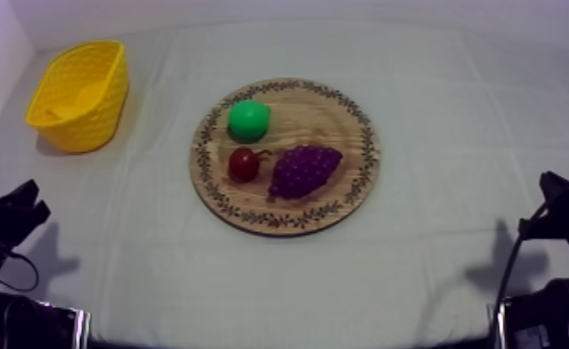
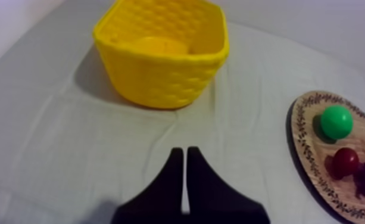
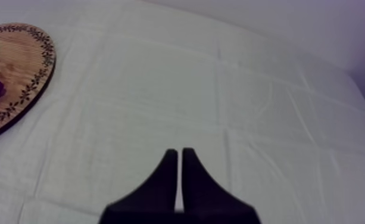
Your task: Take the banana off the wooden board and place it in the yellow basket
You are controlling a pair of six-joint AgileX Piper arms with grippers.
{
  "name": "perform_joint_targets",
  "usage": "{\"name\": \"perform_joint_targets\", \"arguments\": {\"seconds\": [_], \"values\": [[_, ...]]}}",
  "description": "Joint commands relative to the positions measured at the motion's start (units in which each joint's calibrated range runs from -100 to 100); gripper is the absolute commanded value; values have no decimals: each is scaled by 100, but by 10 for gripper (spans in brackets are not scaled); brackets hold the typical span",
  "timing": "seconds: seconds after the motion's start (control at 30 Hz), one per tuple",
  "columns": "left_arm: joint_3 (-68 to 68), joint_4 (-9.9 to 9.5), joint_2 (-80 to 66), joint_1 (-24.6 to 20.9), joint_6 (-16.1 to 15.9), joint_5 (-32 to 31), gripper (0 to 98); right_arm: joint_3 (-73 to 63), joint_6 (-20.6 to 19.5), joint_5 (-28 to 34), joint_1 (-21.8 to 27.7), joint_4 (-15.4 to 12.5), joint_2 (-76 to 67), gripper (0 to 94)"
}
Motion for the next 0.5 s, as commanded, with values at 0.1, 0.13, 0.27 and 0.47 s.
{"name": "perform_joint_targets", "arguments": {"seconds": [0.1,0.13,0.27,0.47], "values": [[68,62,-542,-15,-333,332,9,-3,2,3,-1,2,-4,6],[78,76,-604,-14,-298,316,17,-3,2,3,-1,2,-4,6],[97,128,-803,-22,21,288,17,-3,2,3,-1,2,-4,6],[102,157,-960,-40,242,280,4,-3,2,3,-1,2,-4,6]]}}
